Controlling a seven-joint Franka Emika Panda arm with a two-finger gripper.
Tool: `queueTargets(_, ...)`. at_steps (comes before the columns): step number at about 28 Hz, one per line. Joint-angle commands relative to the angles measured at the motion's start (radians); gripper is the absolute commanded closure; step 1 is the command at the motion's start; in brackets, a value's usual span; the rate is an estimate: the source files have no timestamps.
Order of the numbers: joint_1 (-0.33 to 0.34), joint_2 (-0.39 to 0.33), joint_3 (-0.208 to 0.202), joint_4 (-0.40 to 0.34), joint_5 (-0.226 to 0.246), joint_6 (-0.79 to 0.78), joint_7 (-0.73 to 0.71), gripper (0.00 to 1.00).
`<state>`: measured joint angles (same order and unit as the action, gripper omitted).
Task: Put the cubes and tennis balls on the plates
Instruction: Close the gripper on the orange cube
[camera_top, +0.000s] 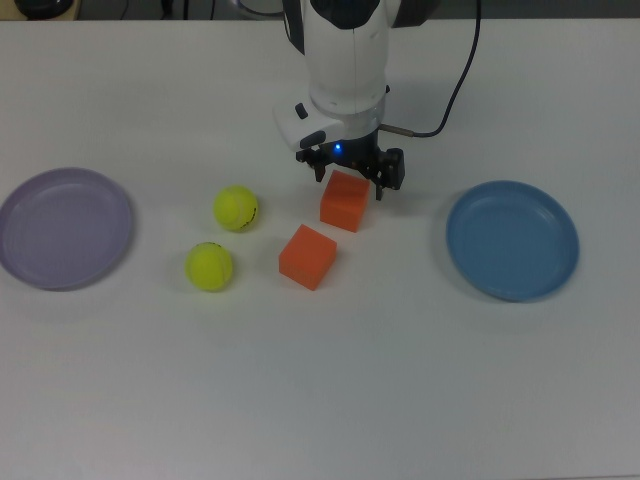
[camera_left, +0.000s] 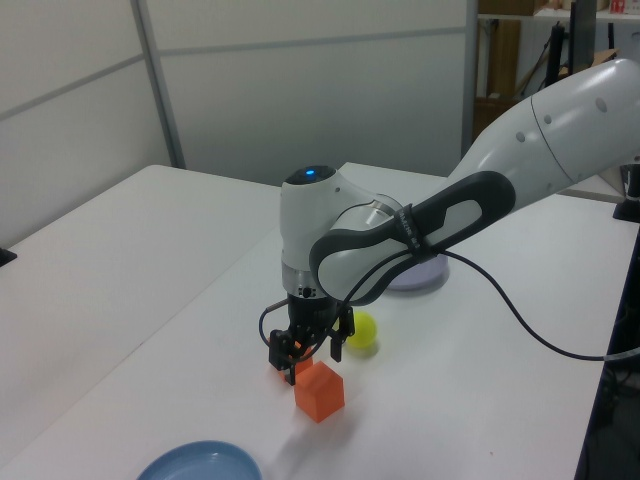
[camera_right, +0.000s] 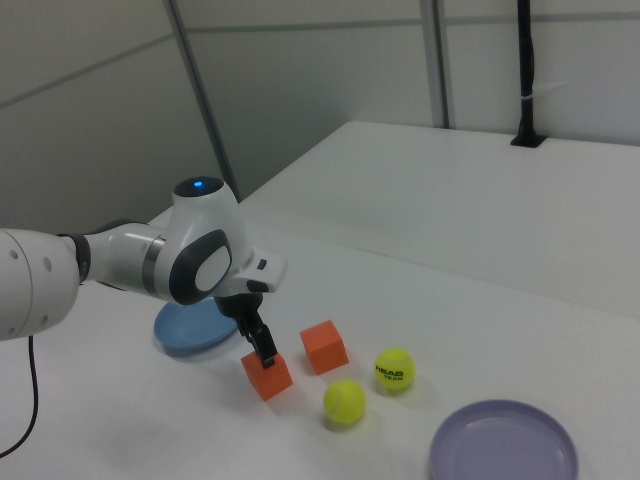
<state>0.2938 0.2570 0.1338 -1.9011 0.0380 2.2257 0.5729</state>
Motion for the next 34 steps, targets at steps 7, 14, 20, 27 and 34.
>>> queueTargets(7, -0.01, 0.021, 0.012, -0.024, -0.04, 0.029, 0.028, 0.0)
queueTargets(14, -0.01, 0.044, 0.012, -0.024, -0.046, 0.041, 0.036, 0.0)
queueTargets(20, -0.008, 0.062, 0.012, -0.023, -0.052, 0.068, 0.041, 0.0)
queueTargets(27, -0.004, 0.067, 0.012, -0.019, -0.053, 0.089, 0.054, 0.72)
queueTargets(34, 0.005, 0.027, 0.013, 0.003, -0.064, 0.077, 0.047, 1.0)
